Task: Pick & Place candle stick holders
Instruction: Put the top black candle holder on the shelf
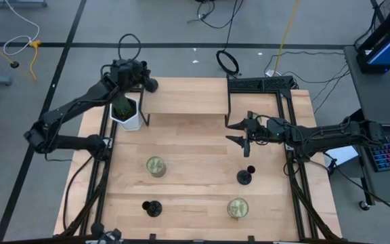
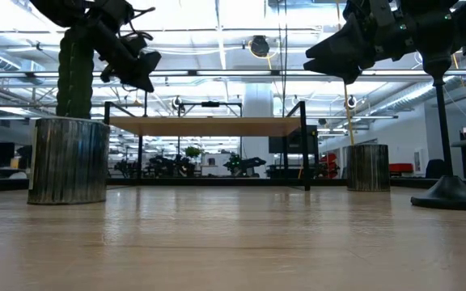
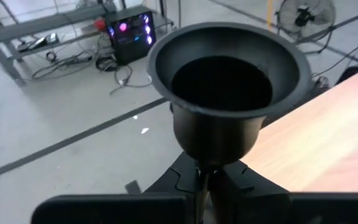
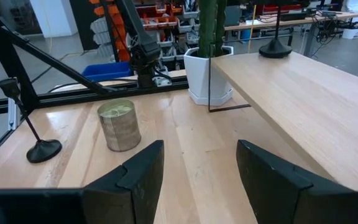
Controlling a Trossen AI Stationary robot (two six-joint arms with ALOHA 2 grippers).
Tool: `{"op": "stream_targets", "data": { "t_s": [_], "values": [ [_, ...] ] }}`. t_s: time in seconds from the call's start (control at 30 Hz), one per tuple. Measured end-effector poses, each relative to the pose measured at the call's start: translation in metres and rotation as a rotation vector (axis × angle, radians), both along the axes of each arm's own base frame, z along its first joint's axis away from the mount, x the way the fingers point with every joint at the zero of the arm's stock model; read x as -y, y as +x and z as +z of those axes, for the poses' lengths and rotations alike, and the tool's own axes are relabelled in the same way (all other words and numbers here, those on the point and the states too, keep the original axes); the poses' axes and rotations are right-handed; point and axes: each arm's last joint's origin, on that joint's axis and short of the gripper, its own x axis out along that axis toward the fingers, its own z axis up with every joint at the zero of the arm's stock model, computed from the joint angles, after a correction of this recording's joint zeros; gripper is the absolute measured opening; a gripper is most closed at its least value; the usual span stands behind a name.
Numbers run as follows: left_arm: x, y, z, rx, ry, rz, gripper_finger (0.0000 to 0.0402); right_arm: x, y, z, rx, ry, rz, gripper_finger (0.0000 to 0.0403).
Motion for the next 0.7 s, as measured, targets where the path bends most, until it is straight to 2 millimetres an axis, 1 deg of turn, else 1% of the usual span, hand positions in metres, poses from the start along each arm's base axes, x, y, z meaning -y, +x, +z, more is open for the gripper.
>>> {"op": "stream_targets", "data": {
  "t_s": [0.07,0.17,0.27,0.33,0.43,0.7],
  "values": [
    [-0.005,0.001,-0.004,-0.007,-0.012,0.004,0.0020,0.000,0.000,0.000,0.002,0.013,-0.002,0.0196],
    [-0.011,0.006,-0.010,0.002,-0.033,-0.035,0.0019,0.000,0.000,0.000,0.002,0.018,0.001,0.0196],
    [-0.015,0.010,-0.013,0.006,-0.039,-0.049,0.0027,0.000,0.000,0.000,0.002,0.018,0.001,0.0196],
    [-0.015,0.012,-0.018,-0.008,-0.060,-0.055,0.0040,0.000,0.000,0.000,0.002,0.019,0.001,0.0196],
    [-0.015,0.013,-0.015,0.008,-0.039,-0.056,0.0062,0.000,0.000,0.000,0.003,0.027,0.000,0.0196],
    [-0.014,0.011,-0.015,-0.031,-0.016,-0.037,0.0122,0.000,0.000,0.000,0.004,0.037,-0.001,0.0196]
  ]
}}
